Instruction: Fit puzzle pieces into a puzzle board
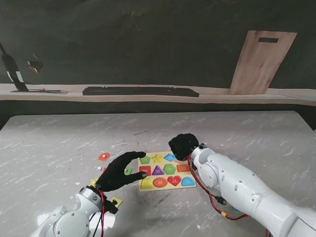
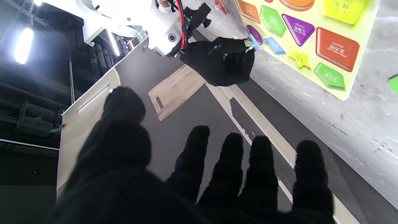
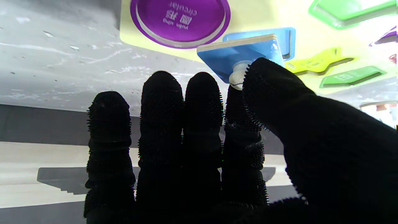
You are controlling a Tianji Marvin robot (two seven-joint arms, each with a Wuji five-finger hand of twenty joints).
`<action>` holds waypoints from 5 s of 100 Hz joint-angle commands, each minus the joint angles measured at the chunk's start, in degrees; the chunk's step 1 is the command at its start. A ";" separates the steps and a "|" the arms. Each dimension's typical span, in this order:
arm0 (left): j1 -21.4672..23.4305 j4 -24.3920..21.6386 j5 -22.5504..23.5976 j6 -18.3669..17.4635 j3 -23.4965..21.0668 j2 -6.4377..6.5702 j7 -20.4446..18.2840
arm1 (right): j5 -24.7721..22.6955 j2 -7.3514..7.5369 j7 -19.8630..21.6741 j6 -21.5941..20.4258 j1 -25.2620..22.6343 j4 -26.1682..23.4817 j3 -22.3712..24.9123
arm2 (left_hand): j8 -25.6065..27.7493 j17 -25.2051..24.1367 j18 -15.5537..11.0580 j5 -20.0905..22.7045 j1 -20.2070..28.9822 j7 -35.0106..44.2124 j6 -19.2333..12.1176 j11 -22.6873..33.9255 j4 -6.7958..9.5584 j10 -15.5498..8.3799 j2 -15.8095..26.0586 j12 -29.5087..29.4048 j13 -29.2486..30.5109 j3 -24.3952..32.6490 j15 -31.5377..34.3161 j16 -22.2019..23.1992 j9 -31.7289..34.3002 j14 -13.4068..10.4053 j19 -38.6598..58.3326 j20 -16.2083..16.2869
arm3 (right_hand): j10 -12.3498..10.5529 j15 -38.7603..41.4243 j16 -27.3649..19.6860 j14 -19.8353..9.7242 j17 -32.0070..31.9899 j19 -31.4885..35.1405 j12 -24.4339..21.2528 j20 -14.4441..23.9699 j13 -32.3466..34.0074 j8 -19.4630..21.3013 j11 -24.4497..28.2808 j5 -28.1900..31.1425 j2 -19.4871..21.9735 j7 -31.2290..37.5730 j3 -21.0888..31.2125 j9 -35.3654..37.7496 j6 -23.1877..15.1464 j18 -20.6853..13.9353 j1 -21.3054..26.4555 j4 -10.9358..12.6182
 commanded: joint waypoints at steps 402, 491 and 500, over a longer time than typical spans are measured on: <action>-0.51 1.44 -2.52 1.04 0.40 -0.30 -0.82 | -30.44 11.11 11.79 -12.23 -24.16 -26.13 33.31 | -0.72 -1.02 -4.90 2.77 3.84 -1.41 -1.42 -1.53 1.97 -0.38 5.12 -1.11 -0.86 -10.11 -1.28 -0.75 -0.26 -0.85 -0.78 0.95 | -1.55 -2.05 0.02 -0.61 -14.04 1.00 9.76 2.05 -18.77 22.16 2.75 -19.78 29.26 -11.48 -20.58 -22.18 -2.49 -0.64 -16.58 9.36; -1.24 2.14 -3.39 1.23 1.07 -0.25 -1.59 | -39.58 12.81 8.66 -13.26 -36.27 -29.48 42.79 | -0.81 -0.85 -4.78 3.02 4.53 -1.76 -1.41 -1.52 2.00 -0.26 5.88 -1.16 -0.73 -11.59 -1.22 -0.75 0.20 -0.67 -0.72 0.95 | -4.03 -2.62 1.47 -3.73 -12.80 -0.55 10.28 3.64 -20.03 21.38 3.12 -20.99 12.27 -12.47 -5.40 -25.44 -1.43 -3.20 -10.59 6.75; -1.27 2.17 -3.31 1.28 1.08 -0.27 -1.46 | -39.21 12.78 8.49 -12.85 -36.07 -28.94 42.37 | -0.79 -0.84 -4.77 3.06 4.55 -1.72 -1.41 -1.52 2.01 -0.25 5.84 -1.15 -0.70 -11.59 -1.22 -0.75 0.19 -0.68 -0.70 0.95 | -4.12 -2.51 1.46 -3.81 -12.47 -0.57 10.17 3.81 -19.39 21.38 3.01 -20.13 12.27 -12.09 -5.22 -24.51 -1.75 -3.17 -10.50 6.69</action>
